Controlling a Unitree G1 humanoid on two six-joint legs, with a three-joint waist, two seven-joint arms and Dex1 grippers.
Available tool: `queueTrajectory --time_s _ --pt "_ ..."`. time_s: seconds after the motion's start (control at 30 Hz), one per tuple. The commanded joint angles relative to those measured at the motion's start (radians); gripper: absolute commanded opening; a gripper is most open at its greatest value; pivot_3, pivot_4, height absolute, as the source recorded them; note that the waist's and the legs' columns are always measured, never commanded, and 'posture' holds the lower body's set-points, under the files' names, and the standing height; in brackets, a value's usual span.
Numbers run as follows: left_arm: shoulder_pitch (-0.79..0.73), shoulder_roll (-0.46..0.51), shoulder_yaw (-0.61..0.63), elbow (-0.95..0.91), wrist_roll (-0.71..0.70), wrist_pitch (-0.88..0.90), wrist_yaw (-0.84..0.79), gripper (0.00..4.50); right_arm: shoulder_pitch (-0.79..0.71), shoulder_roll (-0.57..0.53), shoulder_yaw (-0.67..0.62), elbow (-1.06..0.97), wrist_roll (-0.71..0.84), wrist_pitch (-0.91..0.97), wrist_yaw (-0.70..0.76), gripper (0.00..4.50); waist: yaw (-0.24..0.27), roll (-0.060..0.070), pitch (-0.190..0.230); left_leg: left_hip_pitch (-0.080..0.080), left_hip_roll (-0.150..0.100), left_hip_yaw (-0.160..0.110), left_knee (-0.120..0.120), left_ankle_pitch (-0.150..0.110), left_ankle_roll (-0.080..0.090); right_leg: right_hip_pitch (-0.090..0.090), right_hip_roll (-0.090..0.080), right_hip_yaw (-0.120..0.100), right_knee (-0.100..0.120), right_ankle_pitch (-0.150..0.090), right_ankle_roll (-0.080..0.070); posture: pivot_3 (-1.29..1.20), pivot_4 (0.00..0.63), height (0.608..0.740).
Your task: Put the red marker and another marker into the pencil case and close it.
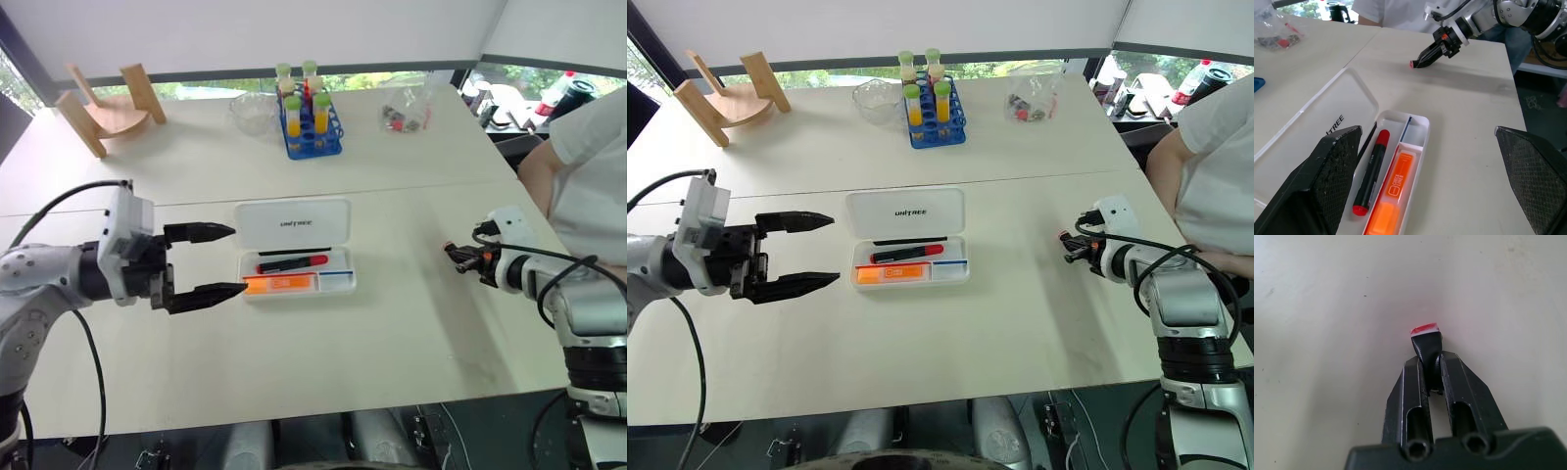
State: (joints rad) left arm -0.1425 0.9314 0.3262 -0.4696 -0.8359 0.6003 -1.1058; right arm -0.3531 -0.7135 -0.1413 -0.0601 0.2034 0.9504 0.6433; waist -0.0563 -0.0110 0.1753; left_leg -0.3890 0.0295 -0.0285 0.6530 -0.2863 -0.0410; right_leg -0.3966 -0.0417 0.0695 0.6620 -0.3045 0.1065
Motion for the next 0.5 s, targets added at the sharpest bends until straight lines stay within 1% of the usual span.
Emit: queueTrajectory --time_s 0.03,0.07,0.13,0.17,0.23,0.3,0.4,0.5 --pt "-0.009 0.002 0.018 -0.008 0.001 -0.019 0.004 4.50 -0.028 -0.033 0.015 -0.172 0.118 0.054 0.104 0.03 0.000 0.002 0.001 0.000 0.000 0.000 0.000 0.000 0.000 0.000 0.000 0.000 0.000 0.000 0.000 0.00 0.150 0.740" --pt "-0.009 0.003 0.019 -0.008 0.001 -0.019 0.004 4.50 -0.035 -0.044 0.020 -0.216 0.149 0.066 0.135 0.03 -0.001 0.002 0.001 -0.001 0.000 0.000 -0.001 0.000 0.000 -0.002 0.000 0.000 0.000 0.000 0.000 0.00 0.150 0.740" --pt "-0.015 0.003 0.015 -0.003 0.000 -0.018 0.002 4.50 -0.075 -0.068 0.072 -0.318 0.229 0.091 0.223 0.03 -0.003 0.004 0.002 -0.001 0.001 0.000 -0.002 0.000 0.000 -0.003 0.001 0.000 0.001 0.000 0.000 0.00 0.150 0.740" --pt "-0.018 0.003 0.013 0.000 0.001 -0.018 0.001 4.50 -0.095 -0.076 0.109 -0.350 0.248 0.084 0.255 0.03 -0.003 0.004 0.002 -0.001 0.001 -0.001 -0.003 0.000 0.000 -0.003 0.002 0.000 0.001 0.000 0.000 0.00 0.150 0.740" --pt "-0.024 0.003 0.005 0.003 0.002 -0.016 -0.001 4.50 -0.143 -0.080 0.205 -0.367 0.237 0.048 0.291 0.03 -0.002 0.003 0.002 -0.001 0.002 -0.001 -0.003 0.000 0.000 -0.003 0.002 0.000 0.001 0.000 0.000 0.00 0.150 0.740" --pt "-0.028 0.001 -0.003 0.001 0.003 -0.015 -0.002 4.50 -0.197 -0.057 0.288 -0.331 0.219 0.010 0.316 0.03 0.002 0.002 0.002 -0.001 0.001 -0.001 -0.002 0.000 0.000 -0.002 0.001 -0.001 0.000 0.000 0.000 0.00 0.150 0.740" --pt "-0.020 -0.002 -0.006 -0.012 0.007 -0.015 0.005 4.50 -0.246 -0.055 0.417 -0.253 0.129 -0.113 0.354 0.03 0.012 0.002 0.002 -0.002 0.000 0.000 -0.001 0.000 0.000 -0.002 0.000 -0.001 0.000 0.000 0.000 0.00 0.150 0.740" --pt "-0.001 -0.004 0.003 -0.035 0.005 -0.011 0.021 4.50 -0.289 -0.032 0.484 -0.181 0.090 -0.186 0.387 0.03 0.016 0.001 0.002 -0.002 0.000 0.000 -0.001 0.000 0.000 -0.003 -0.001 -0.001 0.000 0.000 0.000 0.00 0.150 0.740"
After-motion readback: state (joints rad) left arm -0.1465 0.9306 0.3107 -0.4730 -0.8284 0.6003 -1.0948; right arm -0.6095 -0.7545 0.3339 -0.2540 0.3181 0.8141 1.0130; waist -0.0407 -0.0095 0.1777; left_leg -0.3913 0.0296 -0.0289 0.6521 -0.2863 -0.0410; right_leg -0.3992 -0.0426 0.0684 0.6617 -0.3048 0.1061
